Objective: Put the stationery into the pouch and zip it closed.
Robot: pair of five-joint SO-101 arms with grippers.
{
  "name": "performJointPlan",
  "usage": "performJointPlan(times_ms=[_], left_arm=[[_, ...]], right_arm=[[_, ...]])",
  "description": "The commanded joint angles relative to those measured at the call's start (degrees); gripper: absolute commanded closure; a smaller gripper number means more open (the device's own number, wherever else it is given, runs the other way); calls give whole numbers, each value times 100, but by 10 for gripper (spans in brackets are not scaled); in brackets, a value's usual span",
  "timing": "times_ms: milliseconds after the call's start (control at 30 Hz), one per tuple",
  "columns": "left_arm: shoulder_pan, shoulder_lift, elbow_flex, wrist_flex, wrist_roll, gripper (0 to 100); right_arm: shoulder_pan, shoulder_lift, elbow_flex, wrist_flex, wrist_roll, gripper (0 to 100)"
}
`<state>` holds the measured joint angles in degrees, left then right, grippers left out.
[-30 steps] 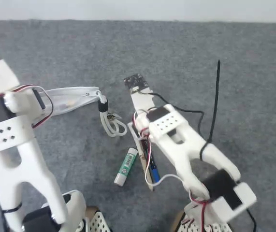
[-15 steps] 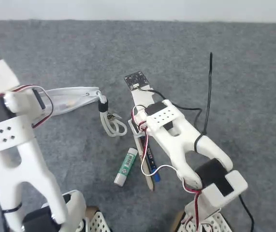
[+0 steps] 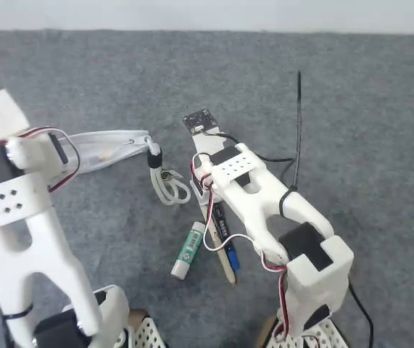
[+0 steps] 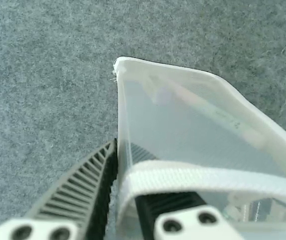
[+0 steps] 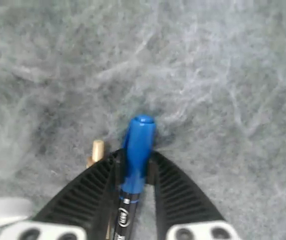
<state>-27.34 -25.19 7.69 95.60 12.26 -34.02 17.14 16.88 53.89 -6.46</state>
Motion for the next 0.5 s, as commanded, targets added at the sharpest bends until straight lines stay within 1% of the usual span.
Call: performJointPlan(times_ms=[0,167,367,467], left_arm=[[9,-35,66,-211,44,988],[9,-35,66,-211,44,988],[9,-35,66,-211,44,988],[9,-35,66,-220,44,988]], right_arm=[[-48,66,-114,84,-53,994],[198,-13,-114,101,-62,992],[215,-725,-114,840,-70,992],[207,-963,-79,1033,-70,992]])
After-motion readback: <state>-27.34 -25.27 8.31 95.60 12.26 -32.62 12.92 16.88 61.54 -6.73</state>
